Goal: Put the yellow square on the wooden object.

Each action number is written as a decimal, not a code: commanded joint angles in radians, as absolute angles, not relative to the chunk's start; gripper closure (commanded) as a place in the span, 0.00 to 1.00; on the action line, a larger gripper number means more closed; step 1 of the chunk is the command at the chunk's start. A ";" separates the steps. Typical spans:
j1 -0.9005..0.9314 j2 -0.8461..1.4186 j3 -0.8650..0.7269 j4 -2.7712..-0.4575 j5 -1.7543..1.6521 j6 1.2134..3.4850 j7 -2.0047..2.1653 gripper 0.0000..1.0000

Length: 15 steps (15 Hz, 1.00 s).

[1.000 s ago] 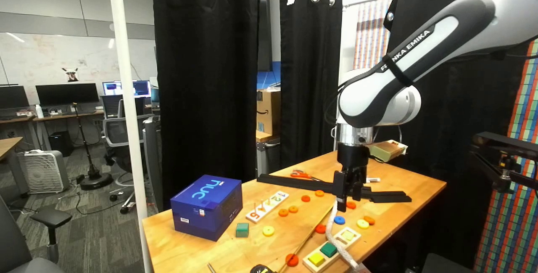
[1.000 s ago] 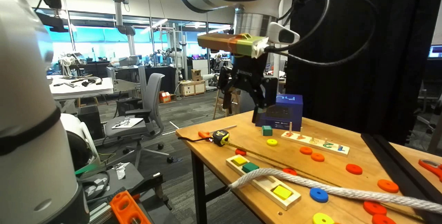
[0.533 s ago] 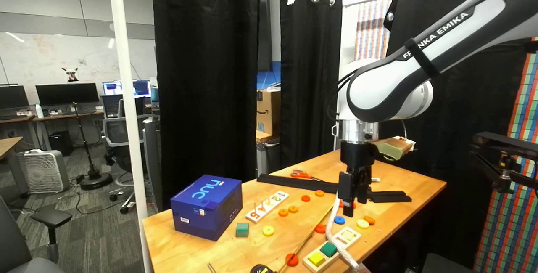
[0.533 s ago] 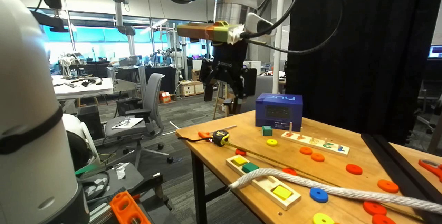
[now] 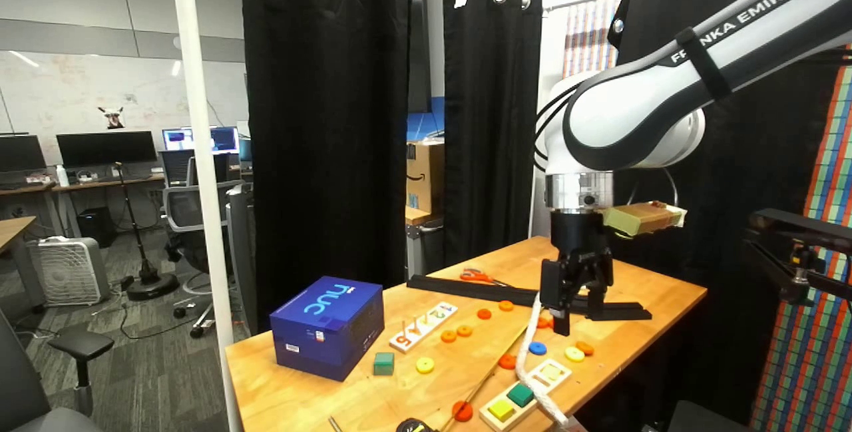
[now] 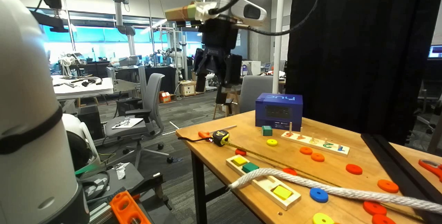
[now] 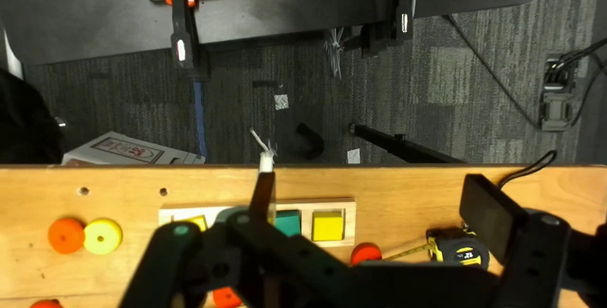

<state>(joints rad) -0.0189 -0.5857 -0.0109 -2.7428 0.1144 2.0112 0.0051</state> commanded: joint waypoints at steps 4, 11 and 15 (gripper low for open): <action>-0.019 -0.672 0.037 -2.741 0.086 1.920 0.107 0.00; -0.017 -0.642 0.031 -2.743 0.088 1.905 0.117 0.00; -0.017 -0.642 0.032 -2.744 0.088 1.903 0.121 0.00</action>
